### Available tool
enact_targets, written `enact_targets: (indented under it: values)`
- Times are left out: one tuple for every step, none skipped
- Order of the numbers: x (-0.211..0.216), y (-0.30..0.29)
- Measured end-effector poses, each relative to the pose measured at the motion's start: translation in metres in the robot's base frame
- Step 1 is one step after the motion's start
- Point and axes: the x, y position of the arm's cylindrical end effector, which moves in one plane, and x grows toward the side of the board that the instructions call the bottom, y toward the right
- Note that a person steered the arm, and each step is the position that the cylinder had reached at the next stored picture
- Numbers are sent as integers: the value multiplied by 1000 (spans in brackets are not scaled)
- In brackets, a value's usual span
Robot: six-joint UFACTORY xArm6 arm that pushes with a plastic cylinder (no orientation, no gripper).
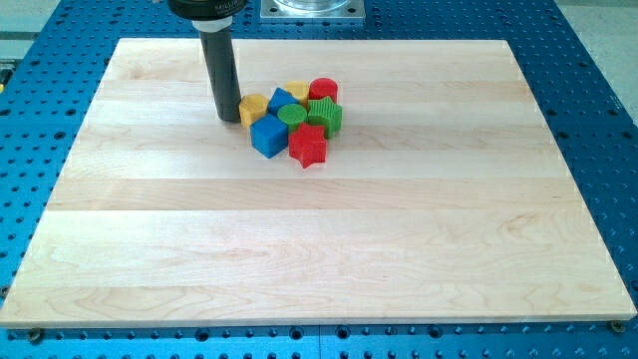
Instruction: Push the heart into the green circle
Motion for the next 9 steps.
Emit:
enact_targets:
  values:
    - [-11, -4]
    - [-69, -3]
    - [-105, 7]
    - [-106, 29]
    - [-91, 49]
    - [-71, 52]
    - [-59, 90]
    - [-20, 108]
    - [14, 108]
